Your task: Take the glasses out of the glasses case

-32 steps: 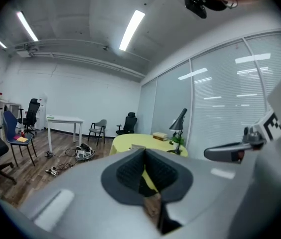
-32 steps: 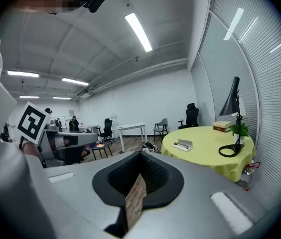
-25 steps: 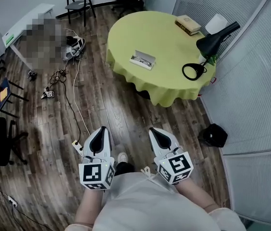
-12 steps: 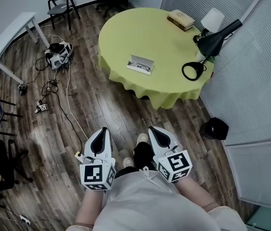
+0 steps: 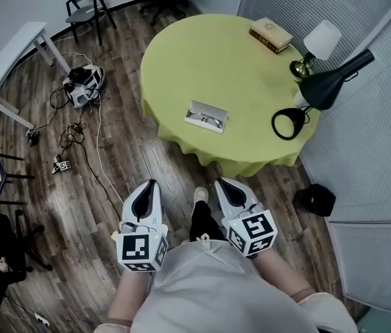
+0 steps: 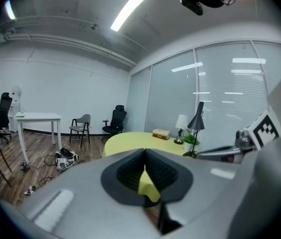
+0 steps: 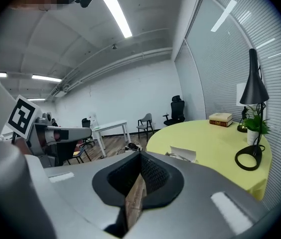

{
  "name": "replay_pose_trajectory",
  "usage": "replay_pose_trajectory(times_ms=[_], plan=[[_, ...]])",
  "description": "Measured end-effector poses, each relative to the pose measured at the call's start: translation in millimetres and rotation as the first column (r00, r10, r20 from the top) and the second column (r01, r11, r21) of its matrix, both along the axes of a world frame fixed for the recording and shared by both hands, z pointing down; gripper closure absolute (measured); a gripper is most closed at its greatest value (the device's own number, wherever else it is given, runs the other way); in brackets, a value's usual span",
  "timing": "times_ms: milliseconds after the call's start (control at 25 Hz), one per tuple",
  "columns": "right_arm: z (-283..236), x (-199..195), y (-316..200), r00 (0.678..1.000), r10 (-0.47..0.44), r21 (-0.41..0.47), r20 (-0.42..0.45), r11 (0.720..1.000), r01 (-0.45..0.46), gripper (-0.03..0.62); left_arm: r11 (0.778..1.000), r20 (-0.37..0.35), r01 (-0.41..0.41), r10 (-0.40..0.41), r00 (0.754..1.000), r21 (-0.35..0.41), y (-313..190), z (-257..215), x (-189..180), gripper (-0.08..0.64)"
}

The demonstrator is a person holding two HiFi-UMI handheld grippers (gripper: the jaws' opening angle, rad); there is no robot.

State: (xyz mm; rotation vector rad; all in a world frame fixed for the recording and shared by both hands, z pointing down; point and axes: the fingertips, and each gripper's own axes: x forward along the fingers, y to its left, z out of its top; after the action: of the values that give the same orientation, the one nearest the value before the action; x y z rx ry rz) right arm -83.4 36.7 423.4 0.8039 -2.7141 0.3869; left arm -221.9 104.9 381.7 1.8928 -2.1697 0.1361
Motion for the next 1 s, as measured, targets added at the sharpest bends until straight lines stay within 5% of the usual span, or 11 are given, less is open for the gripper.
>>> replay_pose_trajectory(times_ms=[480,1000], plan=[[3,-23,-215,0.999,0.038,0.037,-0.014,0.999,-0.038,0.593,0.994,-0.049,-0.107,0.107,0.993,-0.004,-222,28,-21,0.554],[48,-24,-294,0.977,0.202,-0.029,-0.071,0.978,-0.204,0.594,0.943,-0.061,-0.31,0.305,0.95,-0.121,-321,80,-26,0.554]])
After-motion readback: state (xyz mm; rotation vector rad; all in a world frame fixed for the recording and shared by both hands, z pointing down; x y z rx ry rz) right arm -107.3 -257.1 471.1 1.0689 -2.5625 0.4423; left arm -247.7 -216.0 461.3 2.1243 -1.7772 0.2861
